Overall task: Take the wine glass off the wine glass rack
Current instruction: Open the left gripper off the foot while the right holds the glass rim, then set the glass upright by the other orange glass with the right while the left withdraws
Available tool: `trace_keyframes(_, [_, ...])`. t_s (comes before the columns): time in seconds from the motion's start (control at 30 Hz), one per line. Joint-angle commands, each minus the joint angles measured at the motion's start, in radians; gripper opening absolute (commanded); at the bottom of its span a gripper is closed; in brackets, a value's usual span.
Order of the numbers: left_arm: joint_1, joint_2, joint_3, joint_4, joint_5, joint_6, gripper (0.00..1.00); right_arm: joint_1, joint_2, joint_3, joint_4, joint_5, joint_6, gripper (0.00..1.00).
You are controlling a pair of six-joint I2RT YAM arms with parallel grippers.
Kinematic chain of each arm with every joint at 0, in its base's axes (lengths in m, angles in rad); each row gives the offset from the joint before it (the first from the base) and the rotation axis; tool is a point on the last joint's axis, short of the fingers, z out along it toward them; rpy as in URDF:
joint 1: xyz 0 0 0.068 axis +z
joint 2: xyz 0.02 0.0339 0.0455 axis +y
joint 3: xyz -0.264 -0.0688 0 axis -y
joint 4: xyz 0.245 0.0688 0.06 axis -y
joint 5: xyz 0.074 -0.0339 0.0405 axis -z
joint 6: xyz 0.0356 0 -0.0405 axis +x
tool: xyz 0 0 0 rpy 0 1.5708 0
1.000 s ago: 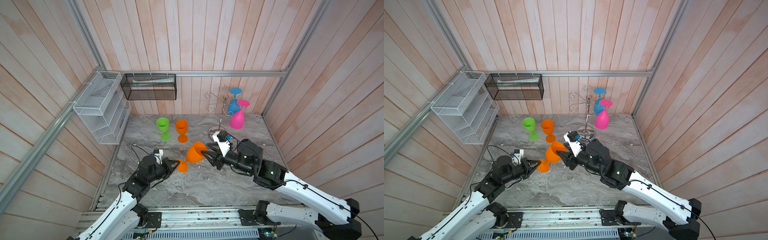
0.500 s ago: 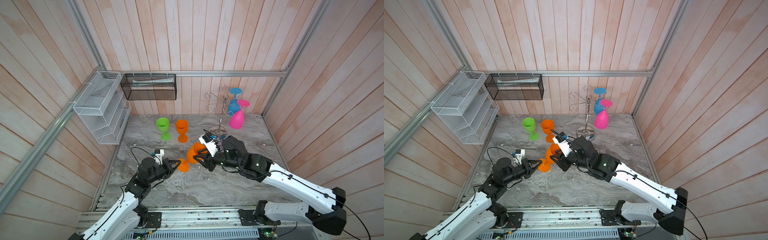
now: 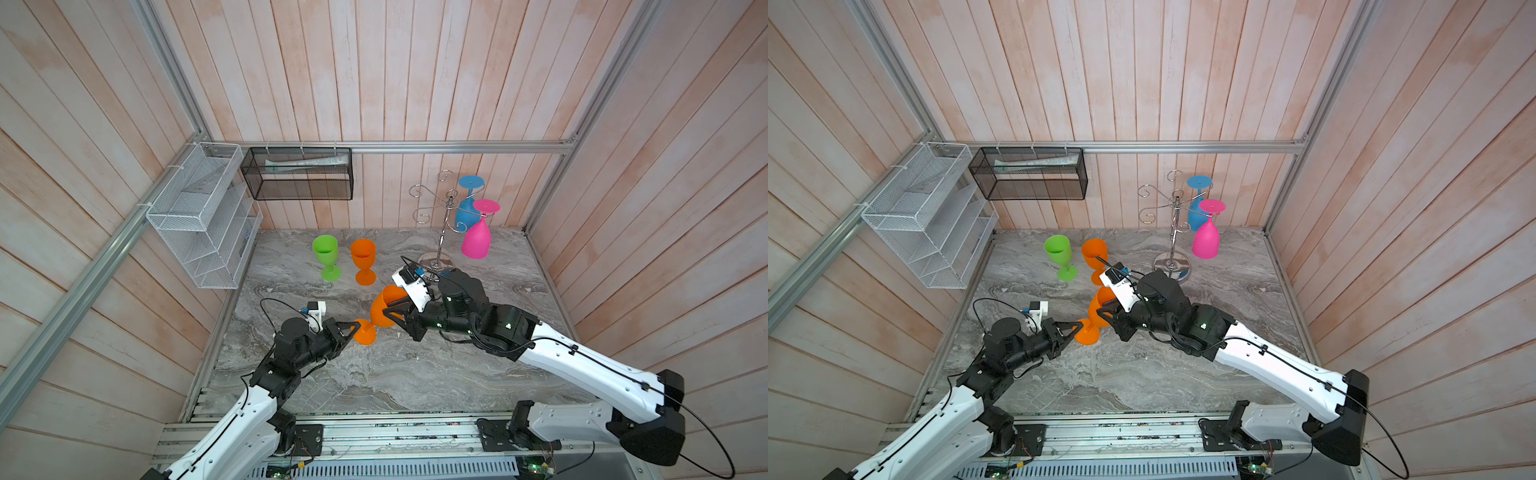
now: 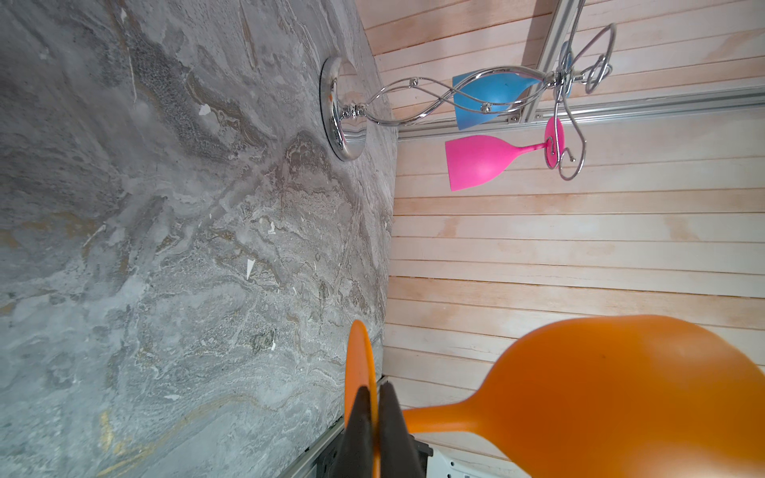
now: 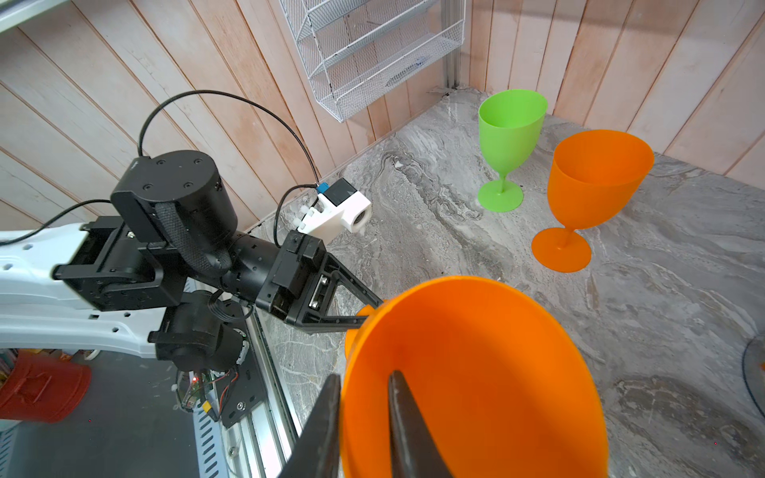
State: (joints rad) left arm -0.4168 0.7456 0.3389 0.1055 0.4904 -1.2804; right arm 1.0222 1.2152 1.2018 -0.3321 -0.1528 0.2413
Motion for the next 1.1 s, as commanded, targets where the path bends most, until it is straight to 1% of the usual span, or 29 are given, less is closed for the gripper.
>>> trace_keyframes(0.0, [0.004, -0.019, -0.016, 0.057, 0.025, -0.006, 0.0, -0.002, 0.022, 0.029, 0.013, -0.017, 0.014, 0.19])
trace_keyframes(0.13, [0.006, -0.023, -0.018, 0.059, 0.025, -0.006, 0.0, -0.001, 0.03, 0.03, 0.021, -0.022, 0.011, 0.14])
trace_keyframes(0.27, [0.007, -0.026, -0.019, 0.053, 0.022, -0.003, 0.0, 0.0, 0.036, 0.036, 0.017, -0.028, 0.01, 0.0])
trace_keyframes(0.5, [0.011, -0.027, -0.014, 0.028, 0.017, 0.01, 0.0, 0.0, 0.041, 0.042, 0.015, -0.024, 0.009, 0.0])
trace_keyframes(0.53, [0.011, -0.029, -0.01, 0.015, 0.012, 0.017, 0.07, 0.001, 0.04, 0.042, 0.015, -0.019, 0.009, 0.0])
trace_keyframes(0.57, [0.01, -0.033, -0.004, 0.0, 0.009, 0.029, 0.17, 0.001, 0.039, 0.045, 0.013, -0.012, 0.008, 0.0])
trace_keyframes(0.6, [0.01, -0.038, 0.003, -0.016, 0.004, 0.041, 0.31, 0.001, 0.038, 0.046, 0.009, -0.005, 0.007, 0.0])
trace_keyframes(0.67, [0.01, -0.049, 0.027, -0.071, -0.009, 0.078, 0.62, 0.001, 0.039, 0.061, -0.008, 0.012, 0.001, 0.0])
trace_keyframes(0.73, [0.011, -0.063, 0.053, -0.129, -0.026, 0.119, 0.79, -0.001, 0.045, 0.075, -0.031, 0.032, -0.006, 0.0])
trace_keyframes(0.83, [0.01, -0.097, 0.08, -0.202, -0.056, 0.172, 1.0, -0.008, 0.059, 0.101, -0.078, 0.077, -0.013, 0.0])
trace_keyframes(0.93, [0.01, -0.134, 0.11, -0.284, -0.099, 0.222, 1.0, -0.021, 0.071, 0.122, -0.105, 0.103, -0.017, 0.0])
trace_keyframes(1.07, [0.011, -0.166, 0.165, -0.4, -0.165, 0.297, 1.0, -0.03, 0.126, 0.175, -0.153, 0.148, -0.026, 0.0])
